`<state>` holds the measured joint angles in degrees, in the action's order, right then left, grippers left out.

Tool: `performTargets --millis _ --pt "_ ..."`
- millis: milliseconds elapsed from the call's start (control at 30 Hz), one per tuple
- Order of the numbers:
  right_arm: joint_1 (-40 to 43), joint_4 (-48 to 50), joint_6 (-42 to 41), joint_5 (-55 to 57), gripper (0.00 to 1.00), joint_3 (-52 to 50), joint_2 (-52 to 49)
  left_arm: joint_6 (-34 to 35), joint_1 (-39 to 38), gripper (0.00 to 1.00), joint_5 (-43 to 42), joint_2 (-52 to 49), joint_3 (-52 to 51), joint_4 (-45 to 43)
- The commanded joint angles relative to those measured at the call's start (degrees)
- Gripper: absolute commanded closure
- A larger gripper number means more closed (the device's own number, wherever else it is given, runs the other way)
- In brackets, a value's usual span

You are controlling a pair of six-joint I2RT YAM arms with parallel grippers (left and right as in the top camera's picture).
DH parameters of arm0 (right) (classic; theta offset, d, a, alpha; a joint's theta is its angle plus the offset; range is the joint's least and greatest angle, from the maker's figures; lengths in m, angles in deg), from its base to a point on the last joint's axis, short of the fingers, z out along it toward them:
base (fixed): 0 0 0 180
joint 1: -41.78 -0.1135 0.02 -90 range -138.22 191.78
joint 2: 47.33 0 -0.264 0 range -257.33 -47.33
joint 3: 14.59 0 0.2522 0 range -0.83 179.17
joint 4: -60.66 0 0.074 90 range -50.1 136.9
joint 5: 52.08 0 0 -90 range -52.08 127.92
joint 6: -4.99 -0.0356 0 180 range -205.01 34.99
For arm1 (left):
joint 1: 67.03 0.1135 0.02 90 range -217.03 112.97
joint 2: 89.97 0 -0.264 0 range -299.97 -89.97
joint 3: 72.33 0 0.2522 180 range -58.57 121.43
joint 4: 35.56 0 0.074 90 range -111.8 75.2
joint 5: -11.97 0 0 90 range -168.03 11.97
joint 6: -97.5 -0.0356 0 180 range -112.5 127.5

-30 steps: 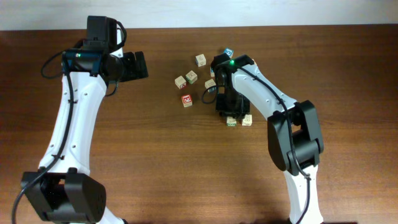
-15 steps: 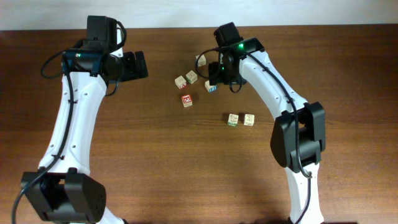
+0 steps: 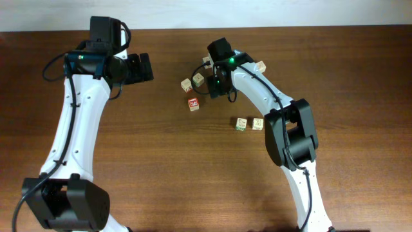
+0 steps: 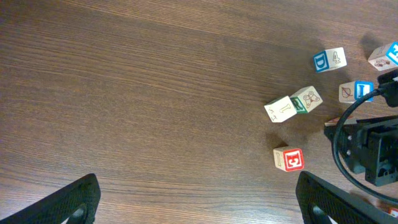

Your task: Rotate 3 blocks

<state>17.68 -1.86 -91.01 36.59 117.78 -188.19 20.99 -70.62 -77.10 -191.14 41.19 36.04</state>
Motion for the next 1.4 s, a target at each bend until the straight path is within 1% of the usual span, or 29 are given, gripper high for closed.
performTargets --millis 0,67,200,300,433,500,633,733,800,833,867,900,933,1000,1100,1233,1267,1300,1367 --pt "0.11 -0.31 -0.42 0.92 0.58 0.09 0.35 -0.28 0.00 0.01 0.39 -0.20 0.79 0.07" --pt "0.11 -1.49 -0.96 0.66 0.61 0.35 0.35 -0.28 0.00 0.01 0.39 -0.20 0.79 0.04" --pt "0.11 -5.22 -5.66 0.63 0.67 0.68 0.76 -0.28 0.00 0.01 0.39 -0.20 0.79 0.04" --pt "0.11 -11.80 -12.20 -0.46 0.67 1.18 1.16 -0.28 0.00 0.01 0.39 -0.20 0.79 0.07" --pt "0.04 -21.22 -15.65 -5.86 0.67 1.25 1.14 -0.28 0.00 0.01 0.39 -0.20 0.79 0.07" --pt "-0.57 -26.14 -15.98 -7.80 0.67 1.25 1.14 -0.26 0.00 0.01 0.39 -0.20 0.79 0.04" --pt "-2.73 -30.82 -16.06 -7.10 0.66 1.18 1.14 -0.28 0.00 0.01 0.39 -0.20 0.79 0.00" --pt "-3.87 -31.39 -18.78 -4.00 0.66 1.18 1.14 -0.28 0.00 0.01 0.39 -0.20 0.79 0.00" --pt "-4.02 -31.76 -19.28 -4.02 0.66 1.18 1.14 -0.28 0.00 0.01 0.39 -0.20 0.79 0.02" --pt "-4.02 -31.93 -19.65 -4.02 0.54 1.18 1.14 -0.28 0.00 0.01 0.39 -0.20 0.79 0.04" --pt "-4.00 -31.98 -19.65 -4.02 0.40 1.20 1.14 -0.28 0.00 0.01 0.39 -0.20 0.79 0.02" --pt "-4.00 -31.98 -19.65 -4.02 0.30 1.20 1.14 -0.28 0.00 0.01 0.39 -0.20 0.79 0.02" --pt "-4.02 -31.98 -19.65 -4.02 0.24 1.44 1.14 -0.28 -0.02 0.01 0.39 -0.20 0.79 -0.15" --pt "-4.00 -32.70 -19.61 -4.02 0.23 3.10 1.33 -0.31 0.00 0.01 0.39 -0.20 0.81 -0.61" --pt "-3.98 -37.68 -19.50 -3.23 0.23 12.22 2.84 -0.33 0.00 0.01 0.39 0.15 2.86 -0.04" --pt "-3.89 -48.68 -17.81 -1.18 0.26 34.45 5.57 -0.33 -0.07 0.01 0.37 1.25 10.71 5.09" --pt "-3.87 -48.61 -14.71 -2.73 0.30 38.82 6.36 -0.31 -0.07 0.01 0.37 1.57 13.25 7.04" --pt "-3.85 -48.59 -14.84 -3.82 0.30 43.54 9.22 -0.31 -0.13 0.00 0.37 1.95 16.22 9.44" --pt "-3.72 -48.59 -14.84 -3.78 0.31 46.51 13.60 -0.31 -0.17 0.00 0.39 2.60 19.50 12.81"
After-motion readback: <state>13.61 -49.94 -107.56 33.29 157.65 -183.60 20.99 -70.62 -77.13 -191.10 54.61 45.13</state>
